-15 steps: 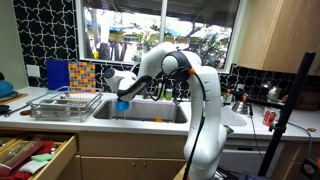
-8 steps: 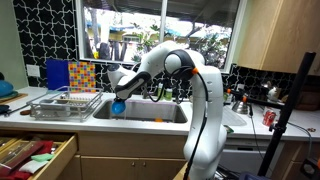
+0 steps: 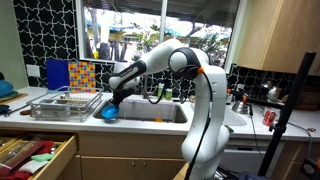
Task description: Pour the content in the blue bowl at the edge of the sink into the sink
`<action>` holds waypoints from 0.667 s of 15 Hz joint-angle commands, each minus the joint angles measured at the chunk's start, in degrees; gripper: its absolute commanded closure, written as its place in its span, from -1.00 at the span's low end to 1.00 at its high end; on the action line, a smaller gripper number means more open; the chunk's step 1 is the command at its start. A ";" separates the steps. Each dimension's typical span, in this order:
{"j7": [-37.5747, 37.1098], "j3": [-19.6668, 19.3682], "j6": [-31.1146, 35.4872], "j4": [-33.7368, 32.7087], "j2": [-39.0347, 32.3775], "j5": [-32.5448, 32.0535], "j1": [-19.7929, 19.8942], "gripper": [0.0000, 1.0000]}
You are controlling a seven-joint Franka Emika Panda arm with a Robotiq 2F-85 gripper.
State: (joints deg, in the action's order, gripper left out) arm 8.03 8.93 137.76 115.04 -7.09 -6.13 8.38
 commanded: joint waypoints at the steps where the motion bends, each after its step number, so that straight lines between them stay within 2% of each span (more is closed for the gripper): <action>1: 8.16 -2.92 -2.92 0.99 1.31 10.60 -1.50 0.98; 5: 9.83 -5.17 0.82 1.96 0.66 12.37 -2.22 0.98; 10: 12.48 -5.13 2.83 2.96 -0.37 16.59 -2.91 0.98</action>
State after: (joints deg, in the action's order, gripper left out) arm 17.77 4.58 138.84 116.39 -7.44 6.52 6.58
